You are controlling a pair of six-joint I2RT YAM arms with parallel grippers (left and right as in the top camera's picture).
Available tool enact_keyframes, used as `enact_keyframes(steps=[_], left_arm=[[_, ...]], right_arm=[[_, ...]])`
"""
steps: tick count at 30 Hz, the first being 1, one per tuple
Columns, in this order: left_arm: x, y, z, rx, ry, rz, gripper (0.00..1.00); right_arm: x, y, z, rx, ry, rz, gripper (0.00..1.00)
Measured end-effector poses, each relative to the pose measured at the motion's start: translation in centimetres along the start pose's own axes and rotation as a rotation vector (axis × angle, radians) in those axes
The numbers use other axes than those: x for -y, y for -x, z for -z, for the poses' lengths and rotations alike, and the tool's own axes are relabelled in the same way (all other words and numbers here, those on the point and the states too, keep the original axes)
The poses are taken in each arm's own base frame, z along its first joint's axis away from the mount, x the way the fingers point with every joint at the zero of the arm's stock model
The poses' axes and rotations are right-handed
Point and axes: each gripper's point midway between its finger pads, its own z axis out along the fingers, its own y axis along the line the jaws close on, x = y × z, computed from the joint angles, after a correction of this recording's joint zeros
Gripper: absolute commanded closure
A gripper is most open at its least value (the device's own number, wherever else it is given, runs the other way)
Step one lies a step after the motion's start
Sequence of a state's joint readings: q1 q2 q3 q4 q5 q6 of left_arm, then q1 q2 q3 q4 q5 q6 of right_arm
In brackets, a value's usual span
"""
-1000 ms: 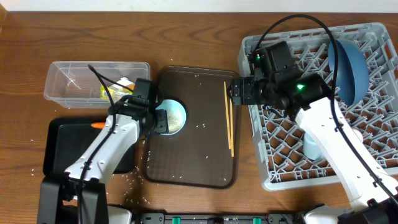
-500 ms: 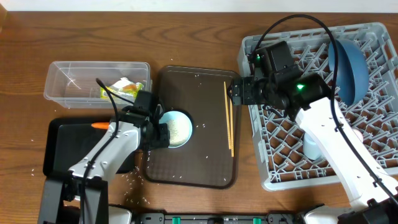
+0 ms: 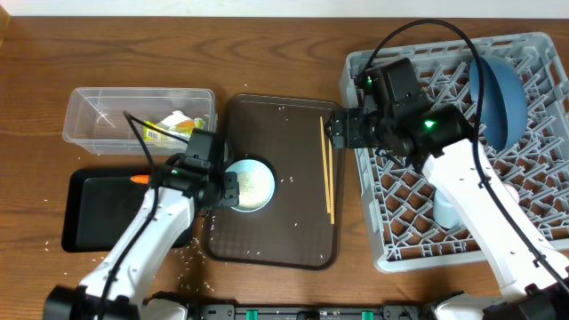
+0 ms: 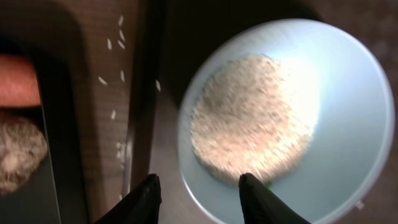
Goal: Sort waste into correct bins and load items into the dishwasher rack
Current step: 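Tip the rice bowl over the black tray to empty the rice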
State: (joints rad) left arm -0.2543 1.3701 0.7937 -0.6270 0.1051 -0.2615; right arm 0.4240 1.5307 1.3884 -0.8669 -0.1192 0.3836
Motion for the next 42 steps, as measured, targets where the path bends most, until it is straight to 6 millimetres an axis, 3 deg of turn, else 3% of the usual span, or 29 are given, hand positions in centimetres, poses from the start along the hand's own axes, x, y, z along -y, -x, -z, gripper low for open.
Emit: enact_keyframes(steps=[7,16,37,40,42], left_arm=[[-0.7,-0.1,-3.2,-0.057,0.05,0.002,0.71],[-0.4,1.1,-3.3,-0.009,0.039,0.002,0.93],[-0.1,1.9,-3.9,0.008,0.029,-0.001,0.93],[-0.1,1.9,-4.0,0.007,0.03,-0.004,0.83],[-0.2,1.7,-4.2,-0.001,0.033,0.0,0.83]], right_arm=[[0.1,-0.1,0.0,-0.002,-0.003,0.0,0.13],[0.1,0.0,0.0,0.002,-0.004,0.0,0.12],[0.1,0.0,0.0,0.003,-0.004,0.0,0.12],[0.1,0.1,0.0,0.003,-0.005,0.0,0.12],[0.1,0.1,0.0,0.003,-0.005,0.0,0.12]])
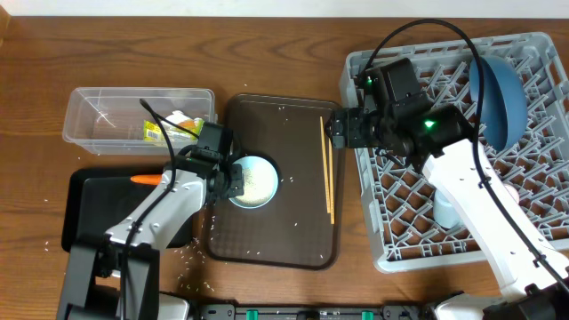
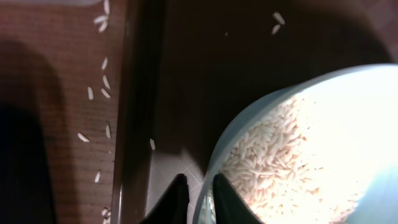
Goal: Sort waste into correct bins and load items into the dishwasher rack
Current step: 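Tip the rice bowl over the black tray to empty the rice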
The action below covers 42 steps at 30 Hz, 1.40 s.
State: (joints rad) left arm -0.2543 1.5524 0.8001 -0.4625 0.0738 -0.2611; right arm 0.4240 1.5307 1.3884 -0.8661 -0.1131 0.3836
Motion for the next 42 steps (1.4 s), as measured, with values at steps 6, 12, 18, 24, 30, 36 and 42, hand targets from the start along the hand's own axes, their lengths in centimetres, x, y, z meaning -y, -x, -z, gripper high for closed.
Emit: enact_keyframes(steps=[6,12,18,24,30,36,42], left_arm=[[0.0,-0.2,-0.2,-0.01,0.002,0.0,0.94],[-0.2,-1.0,0.2,-0.046,0.01,0.001,0.94],[-1.0,-1.6,6.2,-0.112,0.068,0.0,0.93],[-2.7,1.0,16.6,0.056,0.178,-0.001,0.94],[-8.5,-1.1,21.2,0.056,0.426,0.048,0.94],[-14.1,-2.3,23.4,0.038,0.675,0.192,0.94],[-17.3,-1.8,24.9,0.112,0.867,0.289,0.94]], right_arm=[[0.0,0.0,0.0,0.0,-0.002,0.0,0.12],[0.0,0.0,0.0,0.001,-0.001,0.0,0.12],[0.0,0.0,0.0,0.0,-0.002,0.0,0.12],[0.0,0.0,0.0,0.001,-0.002,0.0,0.11],[0.0,0.0,0.0,0.001,-0.002,0.0,0.11],[0.0,0.0,0.0,0.001,-0.002,0.0,0.1],[0.0,0.0,0.0,0.001,-0.001,0.0,0.09]])
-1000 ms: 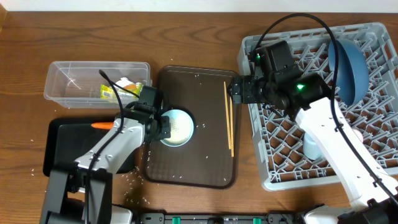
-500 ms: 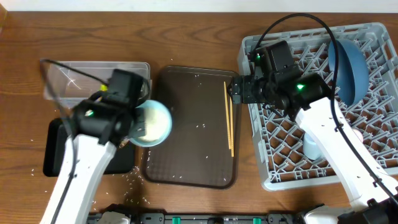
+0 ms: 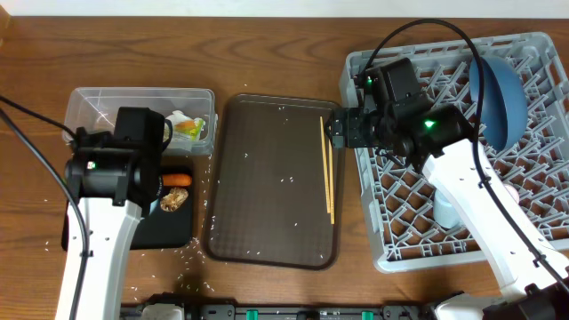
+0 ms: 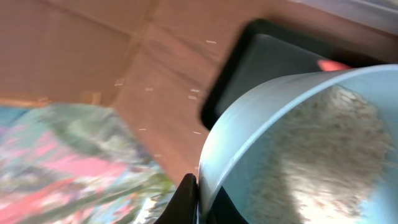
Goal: Sort waste into correct bins and load items into the dishwasher rack
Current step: 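Tip the rice bowl over the black tray to empty the rice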
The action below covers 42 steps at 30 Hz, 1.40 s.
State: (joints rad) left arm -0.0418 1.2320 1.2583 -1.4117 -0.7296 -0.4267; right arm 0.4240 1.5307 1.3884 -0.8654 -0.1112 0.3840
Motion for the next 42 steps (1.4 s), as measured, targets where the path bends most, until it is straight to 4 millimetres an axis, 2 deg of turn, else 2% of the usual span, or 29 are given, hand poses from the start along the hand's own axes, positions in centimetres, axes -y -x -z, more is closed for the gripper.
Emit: enact_keyframes(steps=[8,14,20,36,42], left_arm=[[-0.3,-1.0,-3.6,-0.079,0.274,-0.121,0.94],[1.7,0.2,-5.9,-0.094,0.387,-0.212,0.94],[3.4,0.1,-8.0,-0.154,0.47,-0.361,0.94],[3.4,1.2,-8.3,-0.101,0.528,-0.373,0.94],[2.9,2.0,-8.0,-0.084,0.561,-0.436,0.94]], right_arm=[[0.0,0.0,0.0,0.001,0.0,0.0,0.09],[0.0,0.0,0.0,0.001,0.0,0.0,0.09],[0.0,0.0,0.0,0.001,0.0,0.001,0.09],[0.0,-0.1,0.0,-0.005,-0.002,0.001,0.09],[0.1,-0.2,0.0,-0.008,-0.003,0.001,0.09]])
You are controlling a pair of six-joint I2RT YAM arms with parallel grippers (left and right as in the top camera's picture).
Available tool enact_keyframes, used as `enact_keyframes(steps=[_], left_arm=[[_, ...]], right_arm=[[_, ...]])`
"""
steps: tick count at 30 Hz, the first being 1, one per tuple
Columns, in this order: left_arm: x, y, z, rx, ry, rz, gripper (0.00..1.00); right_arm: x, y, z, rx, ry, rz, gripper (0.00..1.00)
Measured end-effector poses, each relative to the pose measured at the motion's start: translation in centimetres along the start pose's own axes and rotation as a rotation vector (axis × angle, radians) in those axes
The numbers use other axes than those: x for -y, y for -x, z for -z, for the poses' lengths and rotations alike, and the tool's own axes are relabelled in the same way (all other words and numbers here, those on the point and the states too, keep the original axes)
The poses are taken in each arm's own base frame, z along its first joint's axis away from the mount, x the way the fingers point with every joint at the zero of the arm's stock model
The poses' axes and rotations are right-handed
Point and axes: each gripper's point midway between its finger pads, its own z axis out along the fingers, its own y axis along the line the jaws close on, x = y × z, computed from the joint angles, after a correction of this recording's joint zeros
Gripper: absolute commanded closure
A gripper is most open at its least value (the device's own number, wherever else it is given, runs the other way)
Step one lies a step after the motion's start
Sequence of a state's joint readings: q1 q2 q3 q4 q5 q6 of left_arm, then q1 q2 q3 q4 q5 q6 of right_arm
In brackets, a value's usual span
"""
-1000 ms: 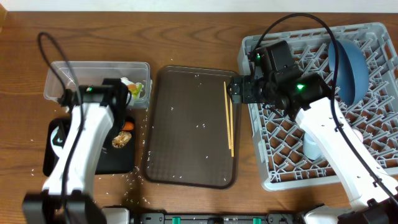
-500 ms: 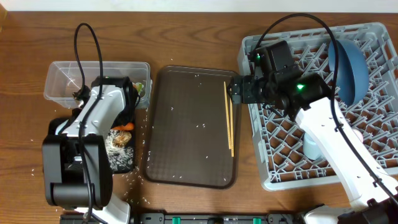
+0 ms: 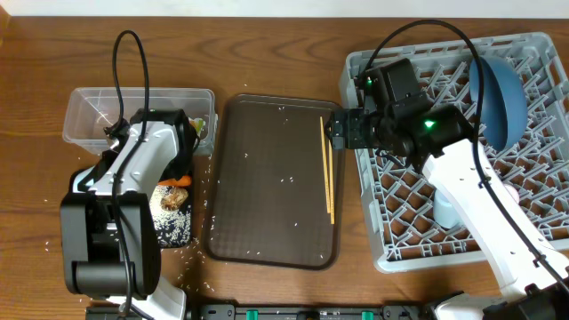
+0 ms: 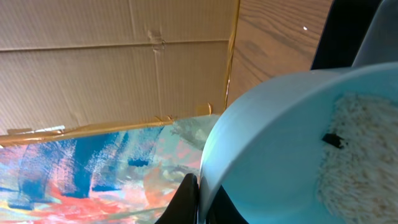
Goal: Sort waste into correct bins and load items into the dishwasher rack
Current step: 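Tip the rice bowl over the black tray to empty the rice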
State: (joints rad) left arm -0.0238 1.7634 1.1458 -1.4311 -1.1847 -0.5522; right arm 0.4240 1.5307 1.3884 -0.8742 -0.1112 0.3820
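Note:
My left gripper [image 4: 200, 183] is shut on the rim of the light blue bowl [image 4: 280, 124], which is tipped steeply with rice [image 4: 364, 149] still clinging inside. In the overhead view the left arm [image 3: 142, 156] stands over the black bin [image 3: 178, 238] and hides the bowl. Loose rice [image 3: 169, 209] lies in that bin beside a carrot piece [image 3: 180, 180]. A pair of chopsticks [image 3: 327, 169] rests on the brown tray [image 3: 267, 222]. My right gripper [image 3: 336, 127] hovers at the tray's right edge near the chopsticks' top end; its jaws cannot be made out.
A clear bin [image 3: 89, 116] with wrappers sits behind the black bin. The grey dishwasher rack [image 3: 533, 53] at the right holds a dark blue bowl [image 3: 498, 89] and a pale cup [image 3: 444, 209]. Rice grains are scattered over the tray and the table.
The left arm has turned and shifted right over the black bin. The bowl is tipped much further, and a patch of rice now lies in the black bin. The right arm has not moved.
The left gripper stood open at the rim of the rice bowl on the brown tray, then nearly shut on that rim. Later the bowl was off the tray, held over the black bin. Now it is tipped, with rice in the bin. The right arm stayed still.

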Motion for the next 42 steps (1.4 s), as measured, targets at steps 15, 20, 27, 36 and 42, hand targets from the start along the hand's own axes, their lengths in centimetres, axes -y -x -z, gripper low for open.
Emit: enact_keyframes(steps=[15,20,27,36,42], left_arm=[[0.0,0.2,0.1,0.007,-0.001,-0.003,0.94],[-0.1,0.1,0.3,0.01,0.0,-0.023,0.93],[0.0,0.8,1.0,0.047,-0.005,-0.014,0.94],[0.1,1.1,1.0,0.052,-0.017,0.014,0.94],[-0.1,0.6,0.6,0.029,-0.024,-0.015,0.94]], right_arm=[[0.0,0.1,0.0,0.003,0.001,0.0,0.09],[0.0,0.1,0.0,0.002,0.001,0.0,0.1],[0.0,0.1,0.0,0.004,0.002,0.001,0.1],[-0.1,0.1,0.0,0.005,0.002,0.001,0.1],[0.0,0.1,0.0,0.003,0.001,0.0,0.1]])
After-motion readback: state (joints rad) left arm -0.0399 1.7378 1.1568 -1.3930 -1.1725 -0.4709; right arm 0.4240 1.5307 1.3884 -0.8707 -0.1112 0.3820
